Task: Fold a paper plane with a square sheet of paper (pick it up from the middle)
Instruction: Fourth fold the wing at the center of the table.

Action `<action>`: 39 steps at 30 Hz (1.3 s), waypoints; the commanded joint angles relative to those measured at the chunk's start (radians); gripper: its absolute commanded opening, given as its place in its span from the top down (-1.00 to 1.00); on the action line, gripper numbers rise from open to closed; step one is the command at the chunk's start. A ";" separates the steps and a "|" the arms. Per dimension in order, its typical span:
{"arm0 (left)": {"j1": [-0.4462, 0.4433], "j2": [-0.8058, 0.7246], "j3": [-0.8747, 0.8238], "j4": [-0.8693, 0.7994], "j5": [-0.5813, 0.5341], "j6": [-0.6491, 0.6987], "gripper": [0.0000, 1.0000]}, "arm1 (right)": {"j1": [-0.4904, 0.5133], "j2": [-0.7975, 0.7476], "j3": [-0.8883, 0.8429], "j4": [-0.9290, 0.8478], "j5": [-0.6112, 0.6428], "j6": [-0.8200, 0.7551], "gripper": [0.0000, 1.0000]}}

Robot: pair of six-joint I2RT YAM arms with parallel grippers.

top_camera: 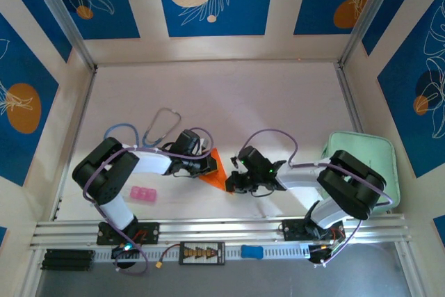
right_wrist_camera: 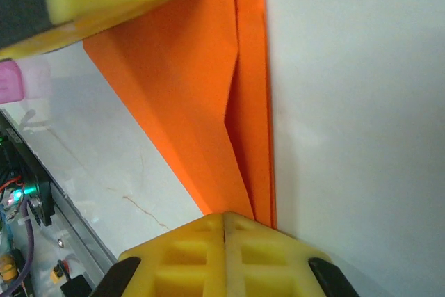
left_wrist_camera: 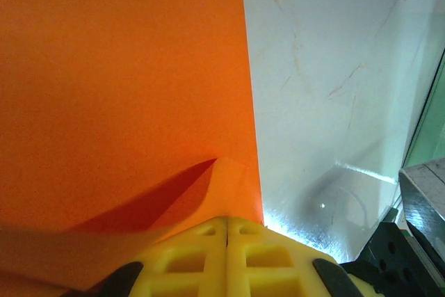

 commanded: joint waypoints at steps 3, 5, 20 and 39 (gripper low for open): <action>0.011 0.032 -0.015 -0.063 -0.047 0.017 0.91 | -0.012 -0.061 -0.074 -0.137 0.015 0.017 0.90; 0.011 0.033 -0.014 -0.062 -0.047 0.016 0.91 | -0.017 -0.084 -0.077 -0.165 0.023 0.011 0.90; 0.010 0.030 -0.001 -0.072 -0.037 0.026 0.91 | -0.049 -0.123 0.083 -0.151 -0.039 -0.042 0.88; 0.011 0.024 0.009 -0.073 -0.026 0.033 0.91 | -0.053 0.168 0.155 -0.106 0.000 0.030 0.91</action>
